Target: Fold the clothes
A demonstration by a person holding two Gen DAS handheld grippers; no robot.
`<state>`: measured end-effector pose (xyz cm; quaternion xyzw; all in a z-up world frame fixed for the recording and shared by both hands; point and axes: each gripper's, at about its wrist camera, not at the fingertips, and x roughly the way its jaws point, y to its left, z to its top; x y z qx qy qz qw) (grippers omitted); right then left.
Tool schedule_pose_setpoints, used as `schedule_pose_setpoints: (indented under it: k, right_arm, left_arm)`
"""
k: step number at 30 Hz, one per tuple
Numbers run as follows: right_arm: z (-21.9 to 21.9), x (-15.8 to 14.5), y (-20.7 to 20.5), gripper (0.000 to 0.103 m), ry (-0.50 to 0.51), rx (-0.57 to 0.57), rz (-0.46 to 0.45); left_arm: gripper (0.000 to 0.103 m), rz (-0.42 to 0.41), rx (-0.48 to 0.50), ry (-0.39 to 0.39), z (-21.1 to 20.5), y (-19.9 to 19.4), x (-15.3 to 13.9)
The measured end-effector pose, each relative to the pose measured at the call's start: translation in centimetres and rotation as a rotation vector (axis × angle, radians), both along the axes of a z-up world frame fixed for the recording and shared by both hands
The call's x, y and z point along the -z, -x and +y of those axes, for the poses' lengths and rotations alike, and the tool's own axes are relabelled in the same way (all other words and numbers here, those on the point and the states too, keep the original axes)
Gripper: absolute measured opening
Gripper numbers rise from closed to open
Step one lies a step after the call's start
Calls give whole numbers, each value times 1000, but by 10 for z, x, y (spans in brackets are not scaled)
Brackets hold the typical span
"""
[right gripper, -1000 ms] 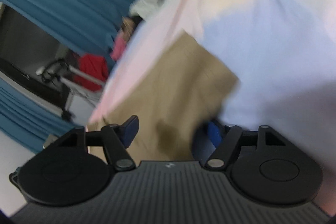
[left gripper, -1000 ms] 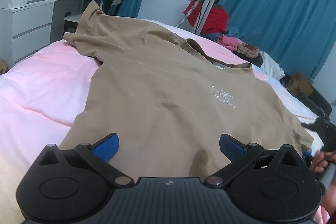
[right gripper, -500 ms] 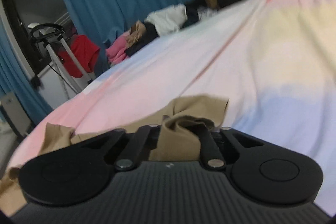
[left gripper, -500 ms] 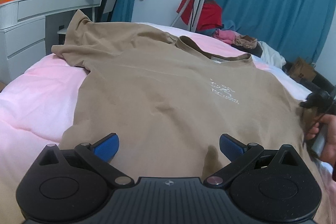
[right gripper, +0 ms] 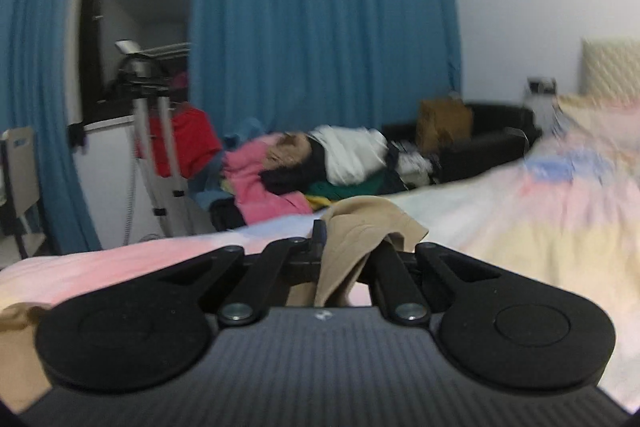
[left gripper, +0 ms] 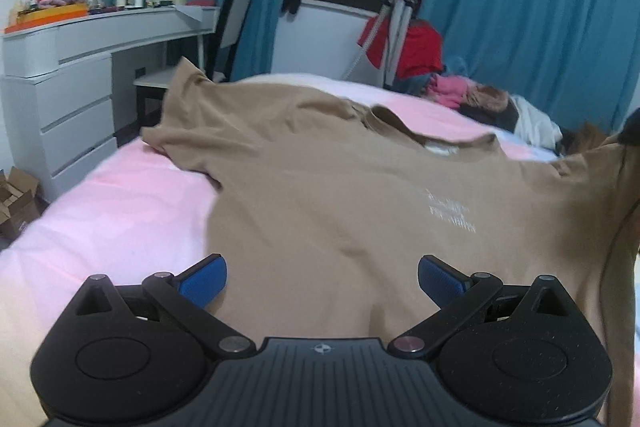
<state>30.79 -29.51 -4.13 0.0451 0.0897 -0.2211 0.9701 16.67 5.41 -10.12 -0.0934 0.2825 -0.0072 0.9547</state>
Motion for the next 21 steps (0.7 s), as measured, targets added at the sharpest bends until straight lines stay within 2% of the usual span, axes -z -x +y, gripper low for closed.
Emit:
schedule_pose_setpoints:
  k: [3, 8, 13, 14, 16, 18, 21]
  right_arm:
    - [56, 0, -10, 5, 69, -77, 13]
    - [101, 40, -40, 5, 69, -189, 156]
    - [144, 82, -70, 8, 65, -300, 302]
    - [153, 90, -76, 12, 65, -322, 332]
    - [162, 97, -80, 54, 52, -361, 356]
    - [159, 94, -73, 70, 24, -393, 334]
    - [153, 78, -53, 70, -23, -438, 305]
  left_arm:
    - [103, -22, -36, 23, 17, 2, -9]
    - [103, -29, -86, 49, 47, -1, -16]
    - [103, -17, -111, 77, 60, -4, -10]
    - [103, -11, -108, 81, 59, -5, -8]
    - [103, -3, -101, 82, 56, -7, -4]
    - [103, 1, -90, 67, 52, -10, -1]
    - [103, 5, -75, 63, 47, -13, 1]
